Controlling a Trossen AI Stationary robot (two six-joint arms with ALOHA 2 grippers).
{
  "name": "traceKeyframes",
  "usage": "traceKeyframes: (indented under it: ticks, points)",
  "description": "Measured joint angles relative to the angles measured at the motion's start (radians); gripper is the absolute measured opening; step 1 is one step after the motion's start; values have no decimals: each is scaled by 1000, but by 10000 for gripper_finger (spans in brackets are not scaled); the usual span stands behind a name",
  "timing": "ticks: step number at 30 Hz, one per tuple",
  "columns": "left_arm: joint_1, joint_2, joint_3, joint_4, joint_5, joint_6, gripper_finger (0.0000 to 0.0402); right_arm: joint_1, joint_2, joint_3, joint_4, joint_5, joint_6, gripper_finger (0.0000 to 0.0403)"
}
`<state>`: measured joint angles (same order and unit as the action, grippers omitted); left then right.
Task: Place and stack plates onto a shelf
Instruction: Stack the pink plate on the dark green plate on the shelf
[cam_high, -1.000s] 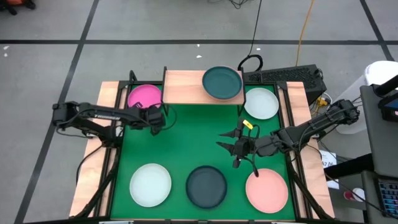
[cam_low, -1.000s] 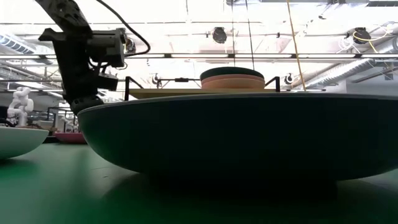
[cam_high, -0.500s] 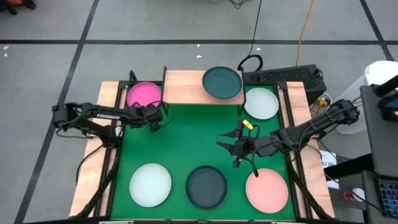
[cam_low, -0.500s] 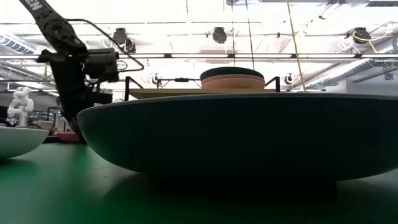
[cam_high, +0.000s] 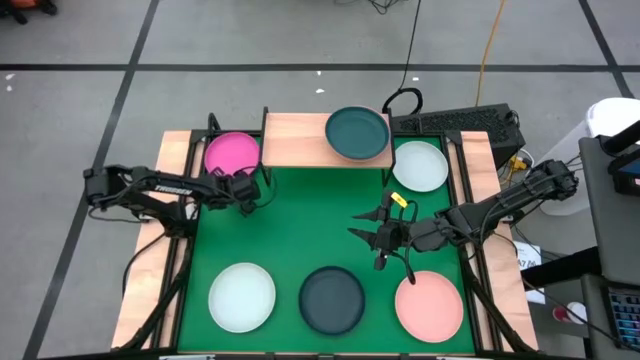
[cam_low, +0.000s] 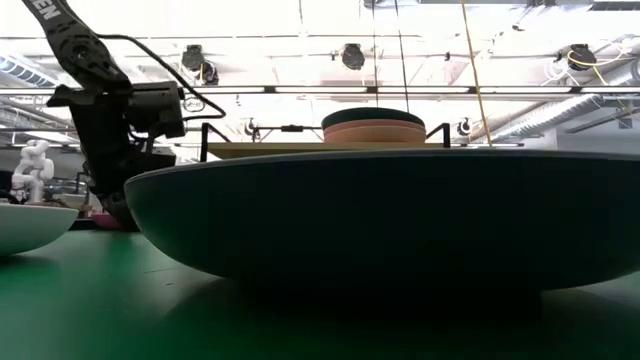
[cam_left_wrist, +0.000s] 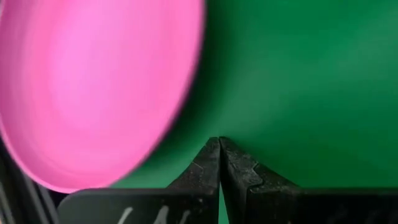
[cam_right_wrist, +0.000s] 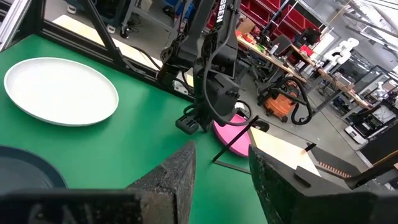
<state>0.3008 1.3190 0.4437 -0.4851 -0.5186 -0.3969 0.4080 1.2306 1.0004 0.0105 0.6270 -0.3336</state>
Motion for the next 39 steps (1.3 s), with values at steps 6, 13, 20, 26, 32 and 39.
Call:
traceKeyframes:
  ticks: [6, 13, 20, 26, 32, 39]
  points:
    - [-105, -6, 71, -93, 42, -90, 3, 0, 0, 0, -8, 0, -1, 132]
    - [-189, -6, 166, -238, -141, -52, 9, 0, 0, 0, -8, 0, 9, 132]
    - [-118, -1, 136, -235, -139, 25, 110, 0, 0, 0, -9, 0, 6, 132]
    - [-34, -1, 75, -145, -90, 76, 182, 0, 0, 0, -13, 0, 7, 132]
    - [35, -1, 12, -15, -120, 123, 203, 0, 0, 0, -11, -2, 7, 132]
    - [87, -1, 8, -7, -140, 119, 130, 0, 0, 0, -10, -3, 7, 132]
